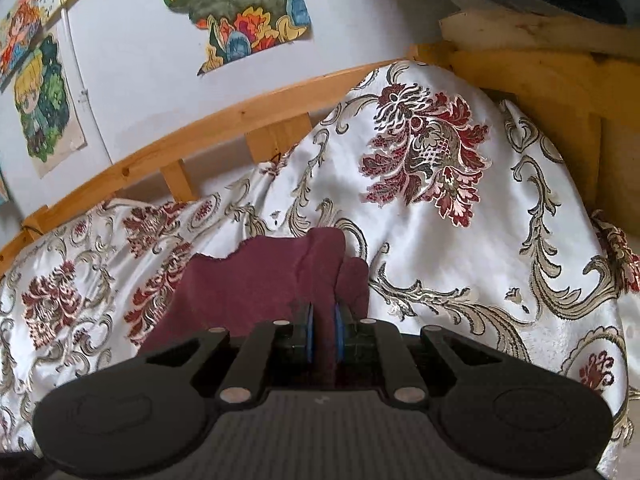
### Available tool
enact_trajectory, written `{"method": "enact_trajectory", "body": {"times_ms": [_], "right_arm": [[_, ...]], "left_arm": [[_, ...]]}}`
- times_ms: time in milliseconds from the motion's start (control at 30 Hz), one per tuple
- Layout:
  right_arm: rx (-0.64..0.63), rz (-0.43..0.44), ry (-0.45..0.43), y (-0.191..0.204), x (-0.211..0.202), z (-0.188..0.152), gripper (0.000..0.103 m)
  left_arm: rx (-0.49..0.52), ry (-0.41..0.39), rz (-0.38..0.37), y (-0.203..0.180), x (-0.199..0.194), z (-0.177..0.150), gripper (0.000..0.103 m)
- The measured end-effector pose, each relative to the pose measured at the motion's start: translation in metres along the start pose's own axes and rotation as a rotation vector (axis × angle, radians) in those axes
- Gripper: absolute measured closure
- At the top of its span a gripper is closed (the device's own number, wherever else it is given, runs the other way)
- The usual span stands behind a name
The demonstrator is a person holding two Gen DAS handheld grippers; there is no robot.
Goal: Fold small clothes
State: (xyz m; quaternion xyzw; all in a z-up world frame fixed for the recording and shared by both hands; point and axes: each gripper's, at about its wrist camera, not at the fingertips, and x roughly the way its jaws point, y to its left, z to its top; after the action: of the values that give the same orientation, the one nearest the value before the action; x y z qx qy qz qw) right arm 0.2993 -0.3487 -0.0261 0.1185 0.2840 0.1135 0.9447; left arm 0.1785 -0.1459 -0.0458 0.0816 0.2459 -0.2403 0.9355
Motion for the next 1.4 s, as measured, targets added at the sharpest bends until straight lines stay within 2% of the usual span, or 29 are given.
{"method": "enact_trajectory", "body": {"times_ms": [33,100,167,233,300,400,533,600,667,800,900,1067,1267,1400], "right_arm": [[-0.002,0.0,0.003,0.0,0.0,0.0,0.09],[-0.001,0.001,0.008,-0.001,0.001,-0.001,0.09],[0.0,-0.002,0.016,-0.002,0.002,-0.001,0.089],[0.002,-0.008,0.023,-0.003,0.002,-0.002,0.089],[0.009,-0.014,0.031,-0.004,0.001,-0.002,0.089],[0.011,-0.026,0.046,-0.002,0.001,-0.003,0.088],[0.015,-0.044,0.064,0.0,0.0,-0.006,0.082],[0.021,-0.049,0.065,-0.001,-0.001,-0.007,0.069],[0.032,-0.045,0.063,-0.004,-0.002,-0.007,0.064],[0.102,-0.021,0.048,-0.013,-0.003,-0.006,0.036],[0.165,0.005,0.042,-0.022,0.0,-0.007,0.027],[0.232,0.041,0.056,-0.032,0.011,-0.008,0.018],[0.22,0.039,0.073,-0.03,0.021,-0.011,0.012],[0.228,0.069,0.018,-0.031,0.021,-0.012,0.012]], "left_arm": [[-0.018,-0.013,-0.022,0.004,-0.003,0.001,0.04],[-0.066,-0.041,-0.05,0.012,-0.009,0.002,0.023],[-0.14,-0.071,-0.056,0.025,-0.014,0.005,0.015],[-0.226,-0.098,-0.045,0.04,-0.017,0.007,0.007],[-0.321,-0.132,0.005,0.057,-0.021,0.009,0.001],[-0.414,-0.121,0.082,0.076,-0.018,0.01,0.001],[-0.485,-0.037,0.175,0.094,-0.005,0.001,0.001],[-0.511,0.009,0.171,0.099,0.002,-0.005,0.001],[-0.526,0.066,0.166,0.1,0.011,-0.011,0.001],[-0.532,0.078,0.144,0.098,0.016,-0.021,0.001],[-0.526,0.092,0.131,0.095,0.021,-0.027,0.001],[-0.569,0.104,0.097,0.099,0.026,-0.034,0.001],[-0.618,0.114,0.07,0.104,0.029,-0.038,0.001],[-0.654,0.13,0.049,0.108,0.032,-0.04,0.001]]}}
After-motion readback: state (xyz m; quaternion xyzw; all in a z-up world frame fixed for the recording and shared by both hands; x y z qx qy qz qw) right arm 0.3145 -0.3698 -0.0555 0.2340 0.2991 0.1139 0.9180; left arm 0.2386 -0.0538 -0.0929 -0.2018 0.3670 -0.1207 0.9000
